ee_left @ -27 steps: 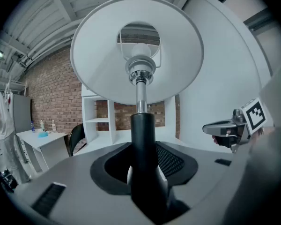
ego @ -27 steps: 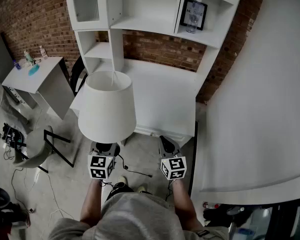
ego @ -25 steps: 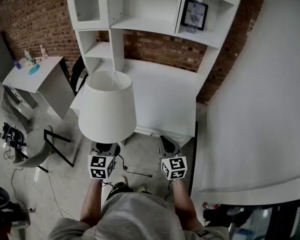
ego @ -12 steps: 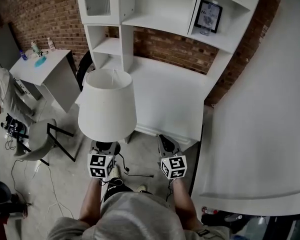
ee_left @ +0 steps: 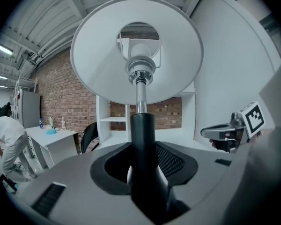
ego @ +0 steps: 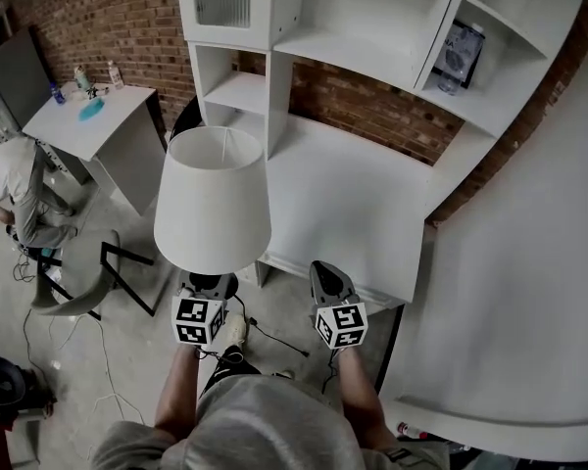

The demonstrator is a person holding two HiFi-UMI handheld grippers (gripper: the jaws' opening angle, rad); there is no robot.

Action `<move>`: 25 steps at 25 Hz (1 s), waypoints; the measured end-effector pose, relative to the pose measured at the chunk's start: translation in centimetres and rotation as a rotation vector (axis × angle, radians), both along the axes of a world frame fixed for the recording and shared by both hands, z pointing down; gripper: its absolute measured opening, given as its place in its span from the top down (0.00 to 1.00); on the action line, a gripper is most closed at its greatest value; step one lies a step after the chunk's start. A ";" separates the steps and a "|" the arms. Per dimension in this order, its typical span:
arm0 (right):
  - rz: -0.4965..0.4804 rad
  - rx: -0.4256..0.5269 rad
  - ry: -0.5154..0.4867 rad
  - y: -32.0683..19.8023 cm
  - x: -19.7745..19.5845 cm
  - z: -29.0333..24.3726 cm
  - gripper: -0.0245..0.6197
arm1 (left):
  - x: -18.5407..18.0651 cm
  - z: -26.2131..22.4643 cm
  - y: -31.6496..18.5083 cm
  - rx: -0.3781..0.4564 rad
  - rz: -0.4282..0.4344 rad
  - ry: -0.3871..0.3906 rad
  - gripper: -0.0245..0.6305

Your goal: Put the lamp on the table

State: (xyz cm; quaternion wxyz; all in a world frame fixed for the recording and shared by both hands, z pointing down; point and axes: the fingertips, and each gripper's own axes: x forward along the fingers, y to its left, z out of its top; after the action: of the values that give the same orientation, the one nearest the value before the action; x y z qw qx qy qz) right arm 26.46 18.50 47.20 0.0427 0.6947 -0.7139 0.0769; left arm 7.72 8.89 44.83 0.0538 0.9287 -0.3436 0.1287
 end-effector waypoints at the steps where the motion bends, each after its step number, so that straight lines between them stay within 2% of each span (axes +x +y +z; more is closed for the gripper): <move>1: -0.007 0.000 0.001 -1.1 -0.4 -0.1 0.92 | -0.2 0.0 -1.0 -0.002 -0.002 0.005 0.72; 9: -0.002 -0.009 -0.008 -10.3 -2.4 -0.9 0.92 | -1.1 0.3 -10.0 0.008 0.039 -0.002 0.72; 25: 0.143 -0.088 0.008 -22.9 -2.1 2.1 0.92 | 0.6 5.0 -24.5 -0.039 0.181 0.007 0.72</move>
State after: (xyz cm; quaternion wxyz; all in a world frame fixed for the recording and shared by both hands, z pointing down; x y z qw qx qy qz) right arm 24.39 -4.37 49.29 0.0705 0.7416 -0.6583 0.1082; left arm 8.34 -15.64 49.86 0.0613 0.9552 -0.2556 0.1364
